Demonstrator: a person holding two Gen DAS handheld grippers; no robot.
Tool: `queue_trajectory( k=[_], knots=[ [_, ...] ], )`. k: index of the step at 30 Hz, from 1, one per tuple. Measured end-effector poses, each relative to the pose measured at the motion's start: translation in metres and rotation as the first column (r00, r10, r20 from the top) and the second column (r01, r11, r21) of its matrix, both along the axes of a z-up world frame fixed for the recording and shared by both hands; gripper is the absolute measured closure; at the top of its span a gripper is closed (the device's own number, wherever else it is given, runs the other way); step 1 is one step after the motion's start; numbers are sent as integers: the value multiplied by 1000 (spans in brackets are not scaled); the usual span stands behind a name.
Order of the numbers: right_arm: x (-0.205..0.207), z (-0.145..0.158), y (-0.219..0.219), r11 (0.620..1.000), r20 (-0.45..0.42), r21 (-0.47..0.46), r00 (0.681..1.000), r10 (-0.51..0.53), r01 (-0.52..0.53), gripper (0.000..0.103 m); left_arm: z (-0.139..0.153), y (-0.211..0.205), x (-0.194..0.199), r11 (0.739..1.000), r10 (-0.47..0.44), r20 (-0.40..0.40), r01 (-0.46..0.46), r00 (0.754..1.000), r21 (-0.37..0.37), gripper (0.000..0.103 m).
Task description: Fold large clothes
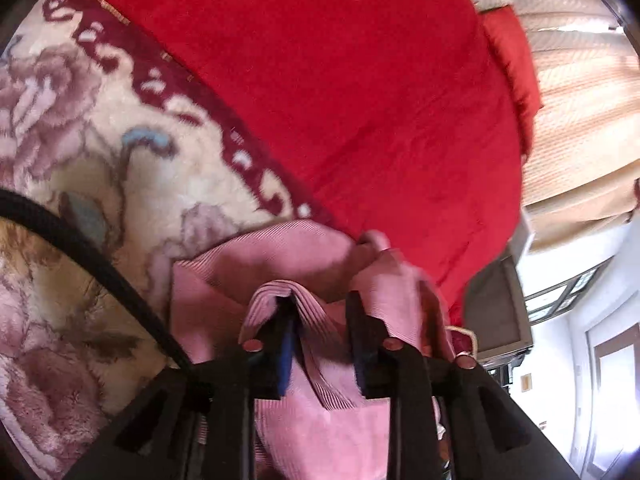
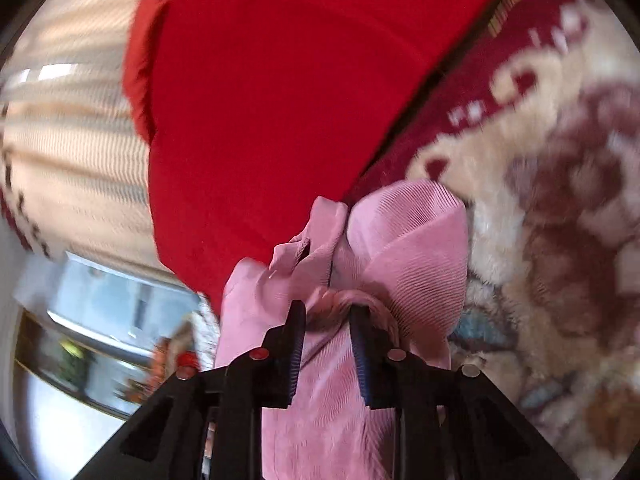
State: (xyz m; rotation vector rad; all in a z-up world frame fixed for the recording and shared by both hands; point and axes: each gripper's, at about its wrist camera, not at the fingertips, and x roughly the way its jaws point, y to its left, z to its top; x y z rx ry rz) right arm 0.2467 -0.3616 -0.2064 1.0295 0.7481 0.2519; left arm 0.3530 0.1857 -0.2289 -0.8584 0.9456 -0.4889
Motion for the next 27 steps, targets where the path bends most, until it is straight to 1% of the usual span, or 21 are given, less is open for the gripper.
queue_trajectory(
  k=[1, 2, 3, 4, 5, 6, 7, 8, 9, 11, 12, 13, 15, 17, 18, 20, 21, 23, 24, 25, 27],
  knots=[
    [-6, 11, -2, 999, 20, -42, 1000, -13, 14, 71, 8, 0, -4, 1000, 6, 21, -7, 1000, 15, 75],
    [-13, 20, 0, 996, 49, -88, 998, -28, 32, 61, 17, -2, -6, 1000, 10, 40, -11, 999, 24, 73],
    [-22, 32, 3, 989, 89, -138, 995, -41, 53, 47, 25, -8, -9, 1000, 9, 70, -11, 998, 20, 63],
    [-29, 42, 8, 982, 127, -174, 991, -48, 69, 21, 33, -16, -9, 1000, 15, 107, -17, 994, 13, 47],
    [-38, 55, 19, 971, 187, -224, 981, -45, 87, 19, 40, -15, -13, 999, 40, 137, -43, 990, 19, 38],
    [-41, 62, 26, 961, 209, -270, 978, -6, 64, 20, 49, -12, -24, 994, 100, 187, -108, 977, 34, 23],
    [-37, 68, 46, 939, 191, -345, 978, 80, -10, 22, 51, -11, -29, 988, 139, 225, -150, 964, 32, 17],
    [-31, 71, 63, 921, 168, -384, 976, 142, -68, 29, 54, -8, -34, 983, 167, 252, -179, 953, 27, 16],
    [-25, 71, 79, 902, 144, -411, 968, 206, -131, 34, 55, -8, -37, 981, 174, 251, -190, 952, 41, 16],
    [-9, 64, 107, 860, 67, -447, 949, 308, -247, 54, 50, -26, -28, 976, 89, 177, -121, 980, 179, 16],
    [4, 55, 122, 827, 2, -464, 933, 359, -317, 61, 49, -39, -27, 957, 25, 143, -65, 989, 283, 16],
    [16, 45, 134, 798, -59, -475, 918, 392, -371, 63, 45, -56, -29, 916, -35, 122, -17, 992, 400, 16],
    [39, 31, 147, 757, -130, -499, 900, 416, -422, 65, 40, -74, -34, 871, -99, 130, 23, 987, 491, 16],
    [59, 34, 144, 752, -126, -541, 920, 370, -376, 65, 33, -90, -30, 825, -131, 111, 46, 985, 562, 16],
    [72, 39, 133, 755, -113, -576, 945, 306, -313, 65, 28, -95, -24, 806, -132, 89, 55, 987, 590, 16],
    [91, 47, 98, 781, -60, -610, 990, 126, -136, 65, 19, -103, -10, 764, -124, 52, 62, 991, 642, 16],
    [96, 51, 72, 796, -35, -605, 999, -3, -19, 65, 16, -105, -4, 748, -117, 29, 69, 993, 660, 16],
    [94, 52, 28, 820, -49, -555, 978, -201, 141, 62, 14, -106, -4, 747, -110, 24, 66, 994, 661, 16],
    [86, 53, 17, 842, -50, -512, 973, -227, 170, 62, 17, -104, -8, 753, -109, 43, 54, 993, 656, 16],
    [77, 54, 10, 862, -33, -474, 975, -220, 178, 62, 21, -101, -14, 759, -110, 68, 40, 992, 650, 16],
    [51, 60, 13, 860, 20, -493, 990, -141, 132, 60, 28, -94, -29, 769, -106, 102, 16, 989, 639, 16]
  ],
)
